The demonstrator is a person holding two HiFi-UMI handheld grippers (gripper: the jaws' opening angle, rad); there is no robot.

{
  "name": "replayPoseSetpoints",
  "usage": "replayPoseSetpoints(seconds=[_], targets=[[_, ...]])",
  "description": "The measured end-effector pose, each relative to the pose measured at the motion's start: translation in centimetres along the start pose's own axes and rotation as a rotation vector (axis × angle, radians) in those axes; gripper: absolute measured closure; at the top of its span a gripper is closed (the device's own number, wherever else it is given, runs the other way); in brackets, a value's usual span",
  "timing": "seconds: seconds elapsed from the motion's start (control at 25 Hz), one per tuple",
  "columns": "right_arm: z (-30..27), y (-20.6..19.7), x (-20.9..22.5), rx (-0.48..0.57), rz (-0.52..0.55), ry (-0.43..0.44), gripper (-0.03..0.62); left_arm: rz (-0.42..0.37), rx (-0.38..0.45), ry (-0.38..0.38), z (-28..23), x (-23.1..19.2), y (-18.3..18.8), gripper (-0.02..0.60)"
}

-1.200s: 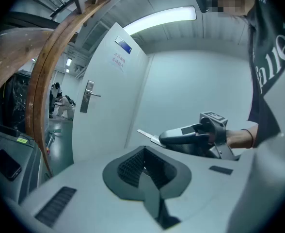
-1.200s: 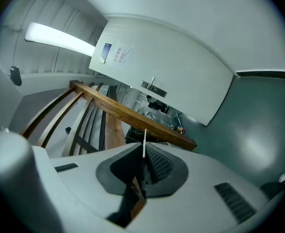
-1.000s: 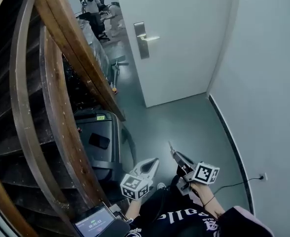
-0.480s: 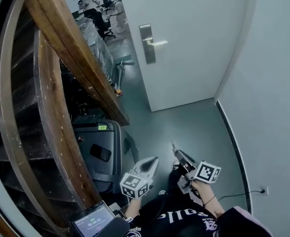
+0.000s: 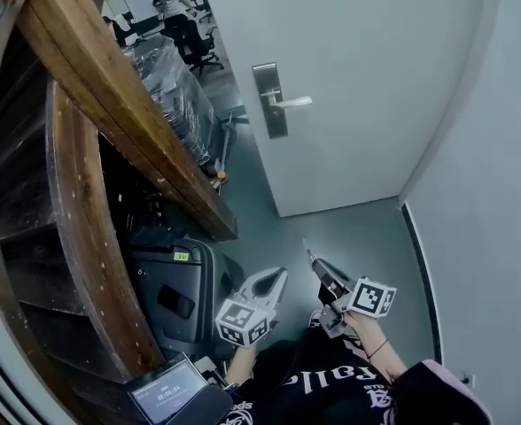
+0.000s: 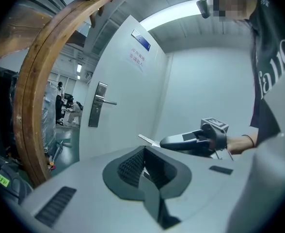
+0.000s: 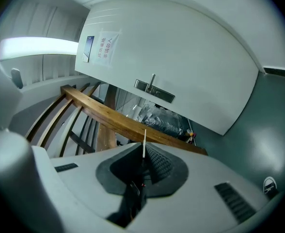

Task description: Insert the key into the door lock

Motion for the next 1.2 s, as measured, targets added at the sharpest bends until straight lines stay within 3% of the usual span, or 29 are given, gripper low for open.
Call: replayPoseSetpoints(seconds=[0.48, 0.76, 0.92, 1.08, 1.2], targets=[[-6.5, 7.7, 4.0, 0.009, -0.018, 0.0, 0.559, -0.011, -0.001, 0.043, -6.1, -5.5, 3.6, 0.577], [-13.4, 11.6, 5.0, 0.061, -0.016, 0.016, 0.559, -0.067, -0.022, -0.029, -10.9, -11.4, 7.3, 0.577], [-17.8, 13.3, 6.2, 0.071, -0.04, -0.046, 0.559, -0.098, -0.03, -0.067, -13.1, -15.1, 9.9, 0.577], [-22.7, 15.6, 6.6, 0.105, -0.018, -0.01, 0.559, -0.113, -0.032, -0.091, -14.3, -18.4, 11.5, 0.577], [-25.3, 16.9, 8.0, 0.131, -0.073, -0.067, 0.559, -0.115, -0.029, -0.103, -14.7, -20.4, 12.3, 0.577]])
Point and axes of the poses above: the fingertips, and each gripper's own axes: z backward along the fingers, x to its right, y out of its top, the point moved 5 cm from there along z, backward along the fingers, and after that the axes turned 6 degrees about z, right-handed, at the moved point
